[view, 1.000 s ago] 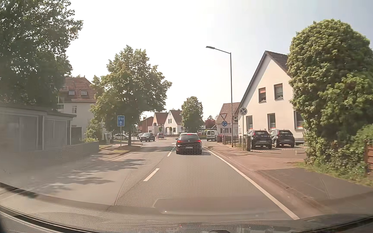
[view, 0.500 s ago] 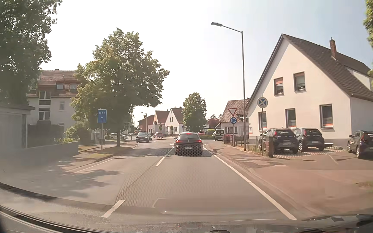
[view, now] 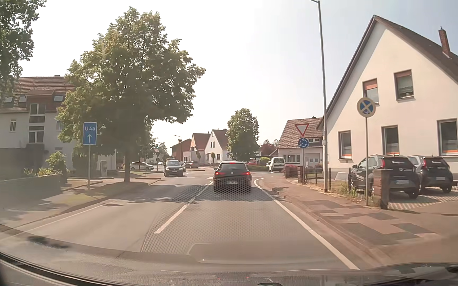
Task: Follow the waypoints while adhering to traffic rules and regulations
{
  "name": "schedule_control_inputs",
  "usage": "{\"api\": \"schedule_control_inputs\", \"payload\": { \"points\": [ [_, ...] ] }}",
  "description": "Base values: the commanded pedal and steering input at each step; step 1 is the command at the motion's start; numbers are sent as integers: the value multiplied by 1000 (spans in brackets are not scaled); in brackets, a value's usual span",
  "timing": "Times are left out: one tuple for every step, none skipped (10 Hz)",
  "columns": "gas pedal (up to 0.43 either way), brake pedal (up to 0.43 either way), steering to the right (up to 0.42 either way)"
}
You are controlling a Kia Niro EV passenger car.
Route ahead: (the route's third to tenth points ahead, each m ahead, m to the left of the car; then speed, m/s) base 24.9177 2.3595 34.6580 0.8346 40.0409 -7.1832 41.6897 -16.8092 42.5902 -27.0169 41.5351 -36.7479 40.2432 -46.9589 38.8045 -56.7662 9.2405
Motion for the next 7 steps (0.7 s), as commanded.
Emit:
{"api": "schedule_control_inputs", "payload": {
  "points": [
    [0,256,-17],
    [0,256,-18],
    [0,256,-18],
    [0,262,-17],
    [0,262,-17],
    [0,262,-17],
    [0,262,-18]
  ]
}}
